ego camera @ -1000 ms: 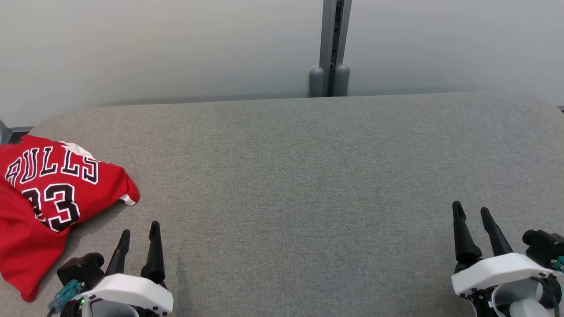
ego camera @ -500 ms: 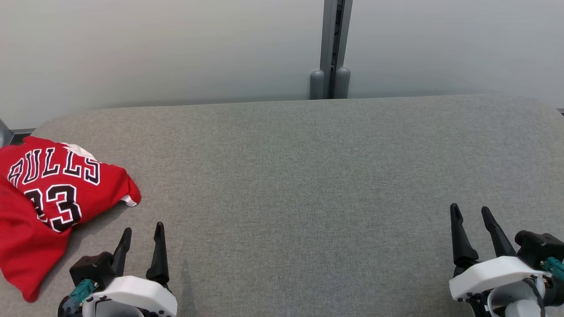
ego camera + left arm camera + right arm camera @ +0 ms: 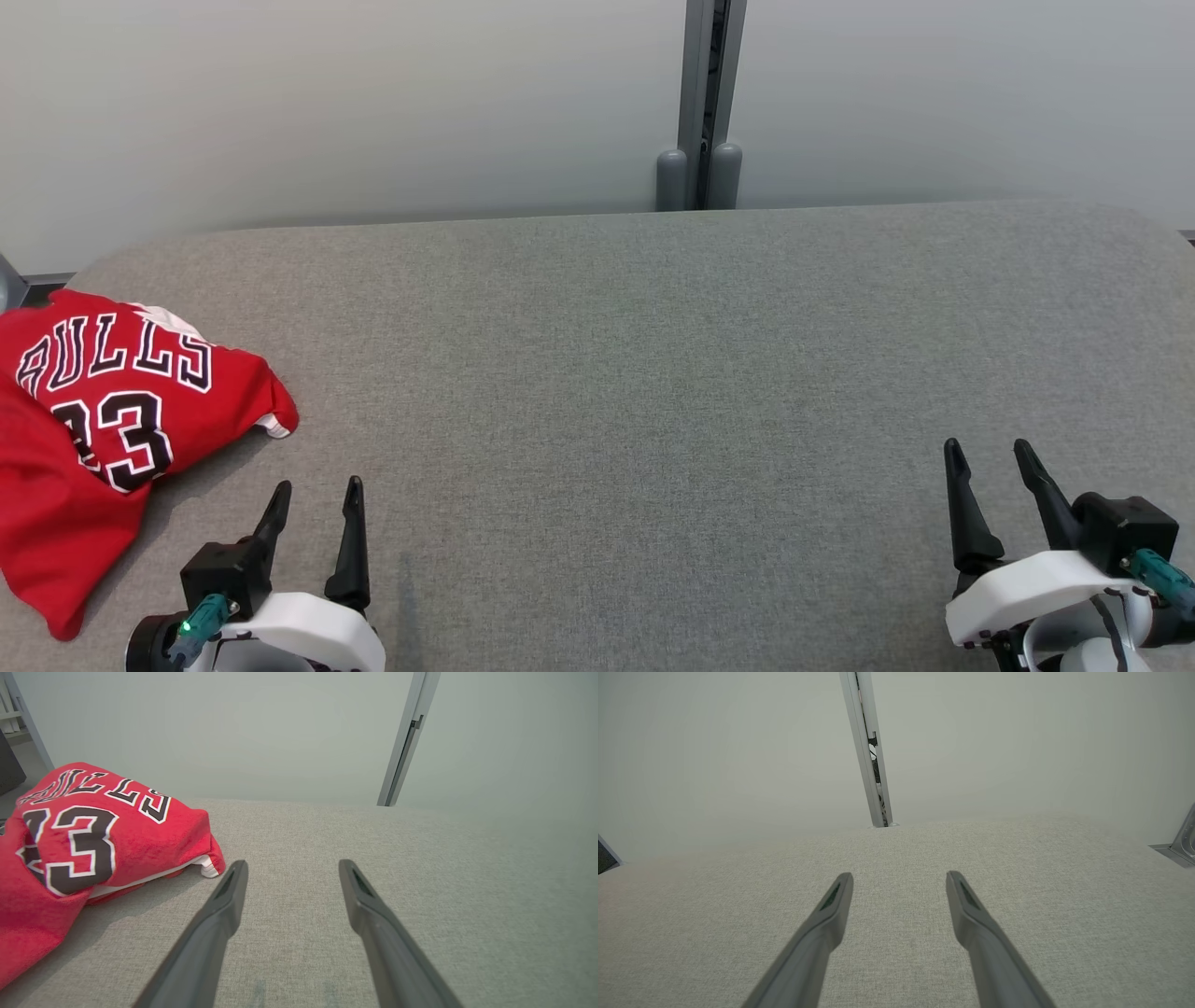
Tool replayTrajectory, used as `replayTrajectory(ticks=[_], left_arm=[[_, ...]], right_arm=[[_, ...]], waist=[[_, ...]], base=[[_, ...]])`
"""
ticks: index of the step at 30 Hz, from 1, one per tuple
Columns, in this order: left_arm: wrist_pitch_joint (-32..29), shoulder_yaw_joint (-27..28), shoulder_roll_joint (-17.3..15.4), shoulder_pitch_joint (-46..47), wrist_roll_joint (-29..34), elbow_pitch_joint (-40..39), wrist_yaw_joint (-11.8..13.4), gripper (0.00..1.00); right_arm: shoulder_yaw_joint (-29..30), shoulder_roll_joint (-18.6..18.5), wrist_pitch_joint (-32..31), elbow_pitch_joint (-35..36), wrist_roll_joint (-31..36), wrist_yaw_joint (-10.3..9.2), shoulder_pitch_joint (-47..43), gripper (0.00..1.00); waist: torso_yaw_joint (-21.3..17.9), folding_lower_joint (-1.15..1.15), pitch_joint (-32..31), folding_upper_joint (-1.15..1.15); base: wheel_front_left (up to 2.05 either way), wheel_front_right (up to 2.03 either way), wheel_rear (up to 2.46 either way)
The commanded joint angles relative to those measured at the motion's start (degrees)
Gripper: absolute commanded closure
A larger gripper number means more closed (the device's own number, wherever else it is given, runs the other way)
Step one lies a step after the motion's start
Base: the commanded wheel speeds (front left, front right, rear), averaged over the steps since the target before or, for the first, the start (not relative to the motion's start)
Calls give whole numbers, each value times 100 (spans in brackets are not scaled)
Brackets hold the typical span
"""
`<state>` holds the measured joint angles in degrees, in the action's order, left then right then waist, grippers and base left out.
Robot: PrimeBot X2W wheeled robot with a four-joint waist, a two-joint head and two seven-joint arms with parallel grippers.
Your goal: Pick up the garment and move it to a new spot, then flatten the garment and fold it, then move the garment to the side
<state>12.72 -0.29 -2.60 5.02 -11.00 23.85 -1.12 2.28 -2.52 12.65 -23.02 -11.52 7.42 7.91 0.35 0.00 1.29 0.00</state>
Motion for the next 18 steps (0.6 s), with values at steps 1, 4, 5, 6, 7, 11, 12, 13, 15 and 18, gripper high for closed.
replayTrajectory(ticks=[1,4,5,6,7,11,12,13,15,18], left_arm=[[54,-12,-36,54,154,9,30,0],[89,-27,-37,73,269,36,50,0],[104,-25,-37,79,282,36,59,0],[110,-25,-39,81,305,35,66,0],[115,-34,-38,79,353,40,68,0],[168,-34,-40,59,507,68,88,0],[168,-34,-40,59,507,68,88,0],[169,-36,-40,57,548,75,93,0],[198,-45,-41,51,619,89,113,0],[222,-39,-41,44,709,99,124,0]], right_arm=[[-2,-48,72,-7,147,10,70,0],[-2,-51,98,-33,276,10,79,0],[4,-52,113,-39,330,11,80,0],[11,-53,124,-43,371,11,81,0],[14,-54,130,-52,415,11,79,0],[18,-56,182,-83,583,10,79,0],[18,-56,182,-83,583,10,79,0],[23,-57,181,-88,619,11,75,0],[28,-58,209,-101,697,11,70,0],[34,-60,238,-119,811,11,50,0]], waist=[[4,0,4,0],[10,0,7,0],[14,0,8,0],[17,0,8,0],[19,0,9,0],[22,0,12,0],[22,0,12,0],[24,0,13,0],[34,0,12,0],[79,0,13,0]], base=[[0,0,0],[0,0,0],[0,0,0],[0,0,0],[0,0,0],[0,0,0],[0,0,0],[0,0,0],[0,0,0],[0,0,0]])
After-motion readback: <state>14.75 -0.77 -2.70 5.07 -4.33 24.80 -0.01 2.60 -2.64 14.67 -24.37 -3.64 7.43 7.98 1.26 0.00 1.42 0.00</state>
